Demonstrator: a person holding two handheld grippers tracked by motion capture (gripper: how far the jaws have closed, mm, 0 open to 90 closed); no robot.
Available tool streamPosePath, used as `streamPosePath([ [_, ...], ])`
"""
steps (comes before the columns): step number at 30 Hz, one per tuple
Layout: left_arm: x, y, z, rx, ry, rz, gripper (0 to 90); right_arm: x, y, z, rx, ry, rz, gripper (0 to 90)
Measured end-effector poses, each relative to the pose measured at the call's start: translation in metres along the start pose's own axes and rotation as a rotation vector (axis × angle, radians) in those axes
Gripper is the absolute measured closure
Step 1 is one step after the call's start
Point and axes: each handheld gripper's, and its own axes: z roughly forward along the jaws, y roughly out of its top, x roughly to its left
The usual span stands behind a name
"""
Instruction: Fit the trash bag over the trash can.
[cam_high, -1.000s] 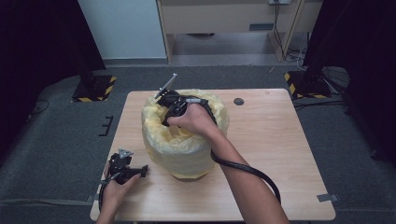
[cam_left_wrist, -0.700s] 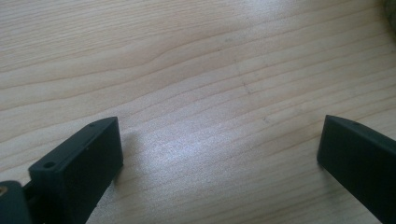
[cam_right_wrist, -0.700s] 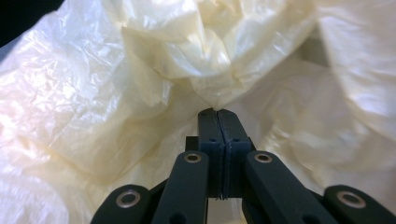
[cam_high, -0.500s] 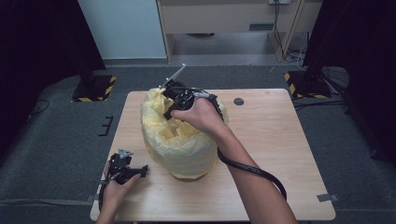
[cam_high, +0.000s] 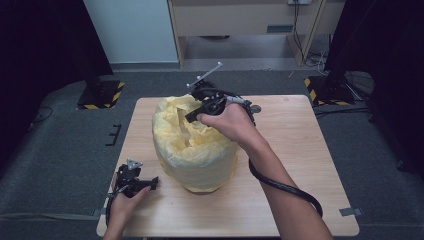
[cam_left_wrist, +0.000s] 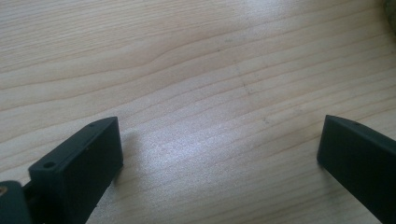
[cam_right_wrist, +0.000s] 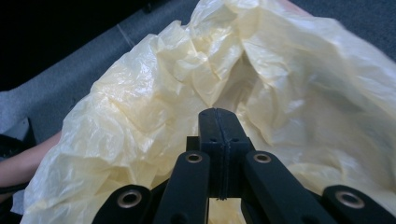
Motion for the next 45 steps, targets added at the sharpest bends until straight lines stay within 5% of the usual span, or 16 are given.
streamPosePath([
  [11, 0.000, 0.000, 0.000, -0.002, 0.000, 0.000, 0.0, -0.016, -0.020, -0.032, -0.080, -0.002, 0.048, 90.0],
  [30, 0.000, 0.000, 0.000, -0.003, 0.001, 0.000, 0.0, -0.051, -0.053, -0.060, -0.193, 0.026, 0.163, 90.0],
  [45, 0.000, 0.000, 0.000, -0.004, 0.000, -0.001, 0.0, -0.085, -0.112, -0.093, -0.220, -0.051, 0.248, 90.0],
])
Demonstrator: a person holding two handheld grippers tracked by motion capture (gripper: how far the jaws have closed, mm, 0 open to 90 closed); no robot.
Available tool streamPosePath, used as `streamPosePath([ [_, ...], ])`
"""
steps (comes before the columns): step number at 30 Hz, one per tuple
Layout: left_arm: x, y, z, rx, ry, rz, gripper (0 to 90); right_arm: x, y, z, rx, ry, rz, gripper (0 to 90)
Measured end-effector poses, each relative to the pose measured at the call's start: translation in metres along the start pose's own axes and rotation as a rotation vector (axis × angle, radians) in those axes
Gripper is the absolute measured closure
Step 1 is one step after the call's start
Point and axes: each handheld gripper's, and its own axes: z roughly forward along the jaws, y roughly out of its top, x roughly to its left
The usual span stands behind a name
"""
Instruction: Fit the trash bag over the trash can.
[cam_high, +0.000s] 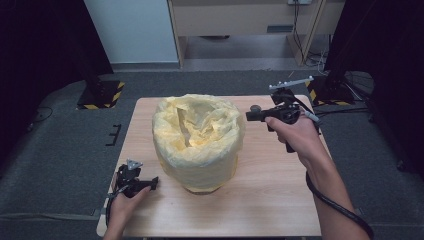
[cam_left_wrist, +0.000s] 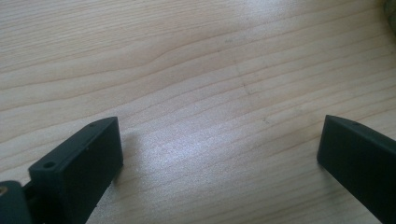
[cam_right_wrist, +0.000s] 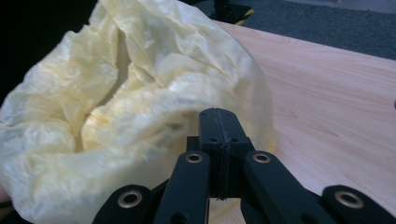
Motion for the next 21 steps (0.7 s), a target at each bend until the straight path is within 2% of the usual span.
streamPosePath([
  [11, 0.000, 0.000, 0.000, -0.001, -0.002, 0.002, 0.0, -0.041, -0.040, -0.006, 0.030, -0.099, 0.045, 89.0],
  [16, 0.000, 0.000, 0.000, -0.001, -0.002, 0.002, 0.0, -0.058, -0.058, 0.000, 0.060, -0.144, 0.072, 88.5],
  [21, 0.000, 0.000, 0.000, -0.002, -0.002, 0.002, 0.0, -0.076, -0.076, 0.008, 0.081, -0.164, 0.117, 87.8],
])
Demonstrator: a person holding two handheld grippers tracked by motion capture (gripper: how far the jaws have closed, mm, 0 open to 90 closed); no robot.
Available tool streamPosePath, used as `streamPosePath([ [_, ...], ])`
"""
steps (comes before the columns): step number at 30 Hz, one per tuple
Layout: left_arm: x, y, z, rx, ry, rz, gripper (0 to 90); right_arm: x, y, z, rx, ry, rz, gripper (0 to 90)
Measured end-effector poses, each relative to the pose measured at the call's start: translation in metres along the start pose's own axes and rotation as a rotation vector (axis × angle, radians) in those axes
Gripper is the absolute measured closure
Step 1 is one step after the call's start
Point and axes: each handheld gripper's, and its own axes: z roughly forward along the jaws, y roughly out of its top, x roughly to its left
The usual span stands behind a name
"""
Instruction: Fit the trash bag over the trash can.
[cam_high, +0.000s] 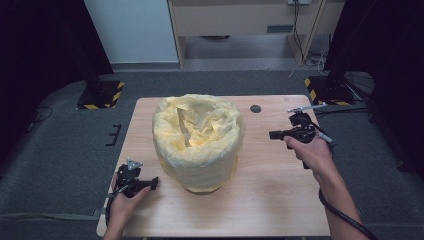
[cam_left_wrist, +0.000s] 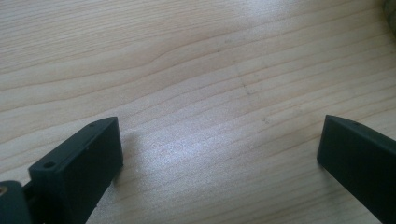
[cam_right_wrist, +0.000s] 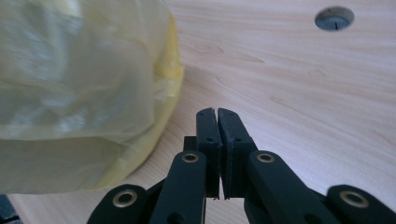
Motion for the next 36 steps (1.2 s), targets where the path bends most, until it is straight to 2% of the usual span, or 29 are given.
streamPosePath([
  [9, 0.000, 0.000, 0.000, 0.000, -0.001, 0.000, 0.0, -0.027, -0.022, 0.015, 0.031, -0.064, 0.058, 81.3],
  [11, 0.000, 0.000, 0.000, 0.000, 0.000, 0.000, 0.0, -0.032, -0.027, 0.017, 0.034, -0.075, 0.064, 74.2],
  [15, 0.000, 0.000, 0.000, -0.001, 0.000, 0.001, 0.0, -0.040, -0.035, 0.021, 0.032, -0.115, 0.083, 54.2],
  [17, 0.000, 0.000, 0.000, -0.001, 0.000, 0.001, 0.0, -0.043, -0.038, 0.023, 0.027, -0.128, 0.097, 47.9],
  [20, 0.000, 0.000, 0.000, -0.002, 0.000, 0.001, 0.0, -0.047, -0.043, 0.024, 0.018, -0.136, 0.107, 37.5],
  [24, 0.000, 0.000, 0.000, -0.002, 0.000, 0.000, 0.0, -0.051, -0.048, 0.027, 0.011, -0.138, 0.114, 28.3],
  [36, 0.000, 0.000, 0.000, -0.002, 0.000, 0.000, 0.0, -0.058, -0.065, 0.040, 0.015, -0.136, 0.144, 14.1],
])
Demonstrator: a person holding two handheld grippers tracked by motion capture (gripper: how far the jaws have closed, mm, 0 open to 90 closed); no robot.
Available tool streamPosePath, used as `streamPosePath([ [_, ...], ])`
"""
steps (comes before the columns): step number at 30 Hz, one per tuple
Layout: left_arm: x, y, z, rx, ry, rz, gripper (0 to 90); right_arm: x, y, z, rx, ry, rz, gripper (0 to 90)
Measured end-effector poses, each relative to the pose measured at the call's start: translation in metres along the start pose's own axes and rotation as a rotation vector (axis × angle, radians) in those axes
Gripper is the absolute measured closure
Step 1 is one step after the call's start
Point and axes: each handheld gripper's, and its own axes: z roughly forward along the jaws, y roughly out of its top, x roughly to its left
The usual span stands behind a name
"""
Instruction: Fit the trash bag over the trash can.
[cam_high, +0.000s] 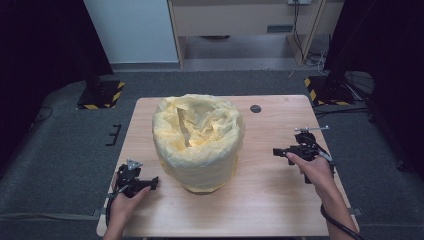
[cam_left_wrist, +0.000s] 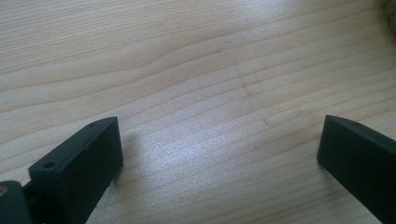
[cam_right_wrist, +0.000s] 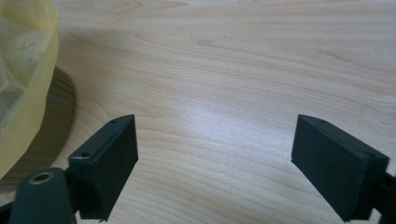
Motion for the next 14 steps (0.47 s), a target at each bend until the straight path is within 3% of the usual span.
streamPosePath([
  [14, 0.000, 0.000, 0.000, 0.000, 0.000, 0.000, 0.0, -0.001, -0.017, 0.019, 0.038, 0.017, 0.011, 8.3],
])
